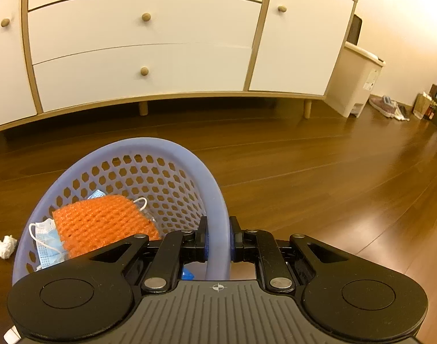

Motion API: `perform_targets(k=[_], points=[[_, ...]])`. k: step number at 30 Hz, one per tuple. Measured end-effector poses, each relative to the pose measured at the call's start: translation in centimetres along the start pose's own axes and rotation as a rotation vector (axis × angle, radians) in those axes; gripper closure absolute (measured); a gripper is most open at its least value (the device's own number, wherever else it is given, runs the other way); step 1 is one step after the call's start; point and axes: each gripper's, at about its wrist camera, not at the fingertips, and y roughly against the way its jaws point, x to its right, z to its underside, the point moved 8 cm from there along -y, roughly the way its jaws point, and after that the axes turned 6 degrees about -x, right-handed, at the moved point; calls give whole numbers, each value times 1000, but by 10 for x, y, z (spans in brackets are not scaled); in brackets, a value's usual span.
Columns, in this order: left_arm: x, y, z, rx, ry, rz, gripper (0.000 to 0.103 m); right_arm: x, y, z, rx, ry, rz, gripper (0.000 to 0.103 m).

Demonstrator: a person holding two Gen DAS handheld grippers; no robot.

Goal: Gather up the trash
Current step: 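Move the left gripper toward the crumpled white tissue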

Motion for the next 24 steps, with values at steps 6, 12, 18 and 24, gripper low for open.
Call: perform_targets(k=[6,12,18,24], points=[[-1,-30,-4,-11,-44,-37,72,-6,5,2,17,6,16,94],[2,-54,-9,-11,-94,-70,72,-8,7,4,27,27,20,94],[1,-70,-16,-18,-130,-101,72,-4,6,3,28,32,20,94],[-1,-87,-14,-60,-139,-129,81,-3,5,1,29,36,21,94]])
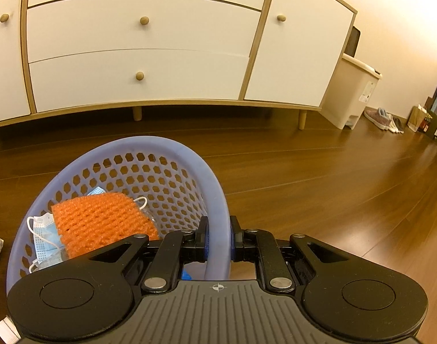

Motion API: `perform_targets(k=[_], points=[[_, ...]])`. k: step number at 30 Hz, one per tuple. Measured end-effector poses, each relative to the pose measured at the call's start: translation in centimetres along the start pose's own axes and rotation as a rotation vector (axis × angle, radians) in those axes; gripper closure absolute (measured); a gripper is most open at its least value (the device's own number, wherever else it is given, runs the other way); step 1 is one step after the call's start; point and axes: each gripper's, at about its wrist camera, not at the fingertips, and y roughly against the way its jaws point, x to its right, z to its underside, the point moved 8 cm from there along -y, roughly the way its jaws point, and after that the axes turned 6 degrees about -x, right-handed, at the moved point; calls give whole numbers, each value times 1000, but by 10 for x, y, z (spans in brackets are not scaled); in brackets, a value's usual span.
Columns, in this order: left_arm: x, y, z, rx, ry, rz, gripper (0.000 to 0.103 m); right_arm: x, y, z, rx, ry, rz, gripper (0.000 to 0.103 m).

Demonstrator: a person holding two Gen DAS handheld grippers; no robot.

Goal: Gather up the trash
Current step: 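Move the left gripper toward the crumpled white tissue, then close the left gripper on the crumpled white tissue, then carry the tissue over the wastebasket and open the left gripper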

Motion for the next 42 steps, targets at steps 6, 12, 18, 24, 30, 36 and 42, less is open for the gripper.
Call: perform_targets(k=[6,12,18,24,30,36,42], points=[[-8,0,0,-7,33,-20,97,0,-1,0,0,1,1,94],[-20,15,4,9,84,-12,98,1,0,-1,-2,-2,1,94],[-17,41,9,28,115,5,98,0,0,-1,1,4,-1,94],[-8,83,10,54,131,15,98,2,-1,-3,2,21,-25,94],[3,130,4,85,138,-3,98,10,-8,-6,-7,42,-60,94],[12,175,-5,95,151,-41,98,20,-18,-10,-34,36,-128,94],[31,217,-18,123,174,-43,98,35,-28,-6,-52,40,-179,94]])
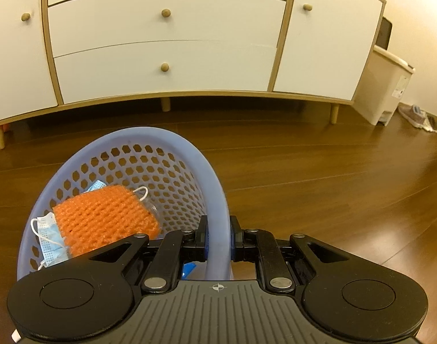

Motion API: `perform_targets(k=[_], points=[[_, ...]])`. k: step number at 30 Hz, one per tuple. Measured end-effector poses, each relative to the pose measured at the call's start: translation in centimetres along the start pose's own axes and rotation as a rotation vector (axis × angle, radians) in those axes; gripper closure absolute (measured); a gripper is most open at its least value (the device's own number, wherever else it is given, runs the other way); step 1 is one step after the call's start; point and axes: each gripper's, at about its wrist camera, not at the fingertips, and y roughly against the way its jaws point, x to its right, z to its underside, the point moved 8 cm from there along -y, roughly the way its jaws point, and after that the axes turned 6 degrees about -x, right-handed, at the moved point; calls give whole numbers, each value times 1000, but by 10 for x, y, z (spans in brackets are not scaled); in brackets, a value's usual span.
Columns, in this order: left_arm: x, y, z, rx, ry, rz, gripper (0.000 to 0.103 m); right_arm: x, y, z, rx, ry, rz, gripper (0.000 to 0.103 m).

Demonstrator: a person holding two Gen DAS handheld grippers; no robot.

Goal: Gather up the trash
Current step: 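Carry the tissue over the wastebasket and open the left gripper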

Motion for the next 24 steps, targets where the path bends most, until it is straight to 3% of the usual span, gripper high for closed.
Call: perform_targets(k=[10,24], points=[[53,29,-24,29,-43,37,98,25,-12,7,-37,-41,-35,94],[119,35,-59,115,-96,188,98,21,-9,10,-31,-17,-51,94]])
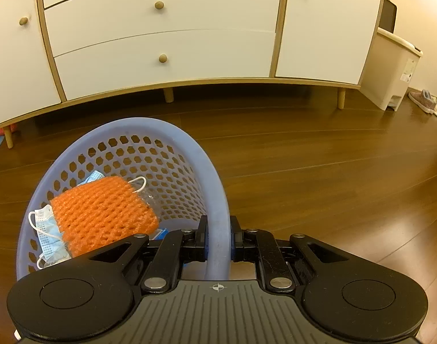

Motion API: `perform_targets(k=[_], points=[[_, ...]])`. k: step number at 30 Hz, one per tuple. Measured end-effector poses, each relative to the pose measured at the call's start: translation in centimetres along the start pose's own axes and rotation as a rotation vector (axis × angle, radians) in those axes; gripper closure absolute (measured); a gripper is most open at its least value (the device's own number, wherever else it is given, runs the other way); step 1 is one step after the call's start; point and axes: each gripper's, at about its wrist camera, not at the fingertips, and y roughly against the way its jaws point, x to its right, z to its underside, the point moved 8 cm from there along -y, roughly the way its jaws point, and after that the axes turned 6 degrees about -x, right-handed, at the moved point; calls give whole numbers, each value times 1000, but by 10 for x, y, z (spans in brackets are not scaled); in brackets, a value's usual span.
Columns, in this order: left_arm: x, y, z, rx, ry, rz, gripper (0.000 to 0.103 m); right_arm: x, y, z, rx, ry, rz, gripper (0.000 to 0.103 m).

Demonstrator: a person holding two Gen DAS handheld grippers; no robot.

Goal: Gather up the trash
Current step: 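Carry the tissue over the wastebasket and open the left gripper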

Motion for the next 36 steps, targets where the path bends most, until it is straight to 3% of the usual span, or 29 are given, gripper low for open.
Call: perform_targets(k=[14,27,36], points=[[21,-17,-25,49,-6,88,98,-2,-4,2,-10,16,6,94],[67,-45,-56,78,-56,214,98,13,-14,1,-36,-19,-3,94],[85,-47,-63,64,-54,291,94,12,-12,1,-34,-16,-8,94]])
